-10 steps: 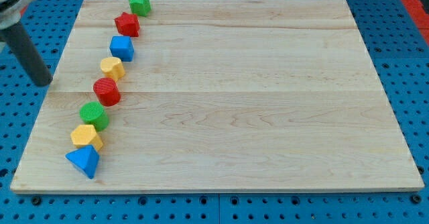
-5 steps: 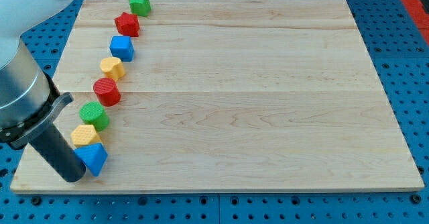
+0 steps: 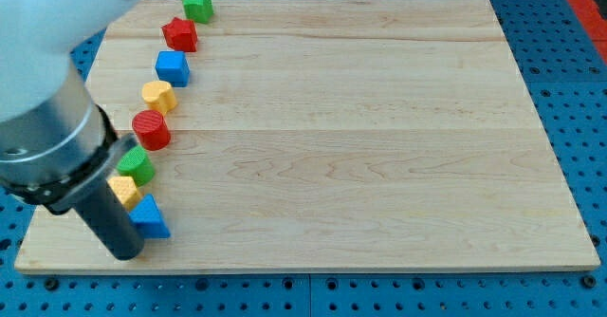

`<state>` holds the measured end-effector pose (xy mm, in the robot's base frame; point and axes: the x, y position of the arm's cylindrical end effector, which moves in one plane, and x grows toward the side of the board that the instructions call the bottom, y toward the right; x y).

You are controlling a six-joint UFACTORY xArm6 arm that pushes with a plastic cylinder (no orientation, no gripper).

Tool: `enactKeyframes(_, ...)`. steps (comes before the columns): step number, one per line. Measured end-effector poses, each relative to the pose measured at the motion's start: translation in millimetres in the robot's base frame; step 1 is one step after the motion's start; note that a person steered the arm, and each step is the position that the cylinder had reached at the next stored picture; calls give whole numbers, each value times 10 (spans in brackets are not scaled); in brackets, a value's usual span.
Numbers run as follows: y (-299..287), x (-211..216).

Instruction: Slide blue triangle towards bottom right

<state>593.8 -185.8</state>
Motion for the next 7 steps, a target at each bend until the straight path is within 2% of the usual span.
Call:
enactKeyframes(2, -389, -301)
enactKeyframes(3, -277, -343)
enactKeyframes(5, 539, -330)
enactKeyframes(7, 711, -277)
